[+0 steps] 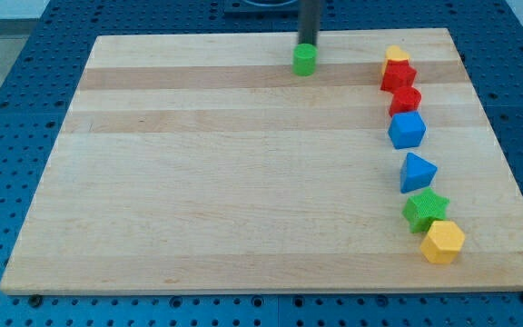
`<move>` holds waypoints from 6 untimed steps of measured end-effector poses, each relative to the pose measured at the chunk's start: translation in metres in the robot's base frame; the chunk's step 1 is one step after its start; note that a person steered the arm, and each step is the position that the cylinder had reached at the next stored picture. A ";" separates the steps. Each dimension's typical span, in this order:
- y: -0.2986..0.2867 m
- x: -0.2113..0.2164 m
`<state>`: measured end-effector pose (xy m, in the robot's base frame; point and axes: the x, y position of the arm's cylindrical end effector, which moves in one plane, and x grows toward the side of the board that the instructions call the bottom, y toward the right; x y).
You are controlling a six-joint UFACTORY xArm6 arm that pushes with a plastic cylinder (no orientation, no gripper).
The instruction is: Slide the green circle left a bit
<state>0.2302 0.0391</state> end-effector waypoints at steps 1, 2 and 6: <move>0.086 0.000; 0.097 0.008; -0.033 0.000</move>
